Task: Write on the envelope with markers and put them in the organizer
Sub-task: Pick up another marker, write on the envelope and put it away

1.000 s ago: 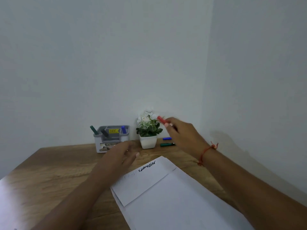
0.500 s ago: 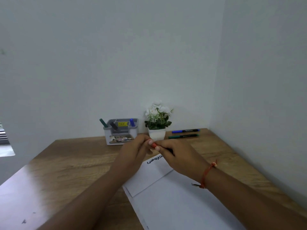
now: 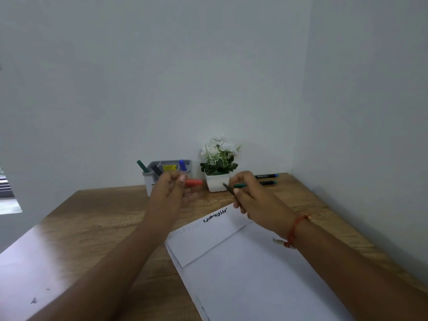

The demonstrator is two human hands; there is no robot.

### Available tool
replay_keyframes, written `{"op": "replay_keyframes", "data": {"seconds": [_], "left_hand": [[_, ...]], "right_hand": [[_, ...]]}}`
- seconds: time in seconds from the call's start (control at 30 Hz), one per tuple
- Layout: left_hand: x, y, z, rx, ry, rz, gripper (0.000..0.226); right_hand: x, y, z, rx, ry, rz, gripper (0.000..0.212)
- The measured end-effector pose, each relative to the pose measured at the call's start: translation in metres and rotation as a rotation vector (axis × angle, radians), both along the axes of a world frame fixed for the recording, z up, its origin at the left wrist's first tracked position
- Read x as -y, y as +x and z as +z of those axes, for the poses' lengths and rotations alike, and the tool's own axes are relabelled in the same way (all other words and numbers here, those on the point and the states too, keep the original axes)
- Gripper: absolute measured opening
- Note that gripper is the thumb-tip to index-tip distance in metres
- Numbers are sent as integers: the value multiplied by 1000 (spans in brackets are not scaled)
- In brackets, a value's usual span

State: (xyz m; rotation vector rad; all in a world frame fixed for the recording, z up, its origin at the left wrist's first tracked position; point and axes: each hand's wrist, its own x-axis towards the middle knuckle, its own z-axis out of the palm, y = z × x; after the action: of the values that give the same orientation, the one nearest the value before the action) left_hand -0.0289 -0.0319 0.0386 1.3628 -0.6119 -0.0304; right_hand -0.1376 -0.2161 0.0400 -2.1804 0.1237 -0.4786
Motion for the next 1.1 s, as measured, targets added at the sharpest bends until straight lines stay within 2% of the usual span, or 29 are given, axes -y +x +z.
{"op": "replay_keyframes", "data": {"seconds": [0.07, 0.13, 0.2, 0.23, 0.33, 0.4, 0.47, 0.57, 0.67, 0.77, 0.93, 1.1], "left_hand": [[-1, 0, 3, -75, -71, -5, 15], [0, -1, 2, -85, -78, 24, 14], [1, 0, -1, -20, -15, 66, 17], [2, 2, -4, 57, 59, 101, 19], [5, 6, -12, 442, 429, 157, 21], [8, 6, -19, 647, 660, 62, 22], [13, 5, -28, 761, 851, -38, 22], [17, 4, -35, 763, 1033, -75, 27], [18, 7, -40, 779, 1125, -79, 41], [18, 11, -42, 813, 1156, -77, 47], [19, 13, -43, 849, 1168, -62, 49], [17, 11, -43, 881, 1184, -38, 48]], "right_hand": [[6, -1, 2, 9, 204, -11, 24], [8, 2, 4, -12, 497, -20, 32], [9, 4, 3, -24, 694, -8, 26], [11, 5, 2, -20, 719, 7, 20], [13, 8, -4, 5, 597, 1, 7], [12, 12, -8, -4, 521, -61, 11], [9, 16, -13, -35, 513, -97, 13], [5, 18, -20, -69, 470, -112, 21], [6, 21, -24, -104, 411, -149, 38], [8, 23, -25, -116, 360, -198, 29], [10, 24, -26, -119, 150, -251, 16], [15, 30, -31, -134, 111, -294, 20]]}}
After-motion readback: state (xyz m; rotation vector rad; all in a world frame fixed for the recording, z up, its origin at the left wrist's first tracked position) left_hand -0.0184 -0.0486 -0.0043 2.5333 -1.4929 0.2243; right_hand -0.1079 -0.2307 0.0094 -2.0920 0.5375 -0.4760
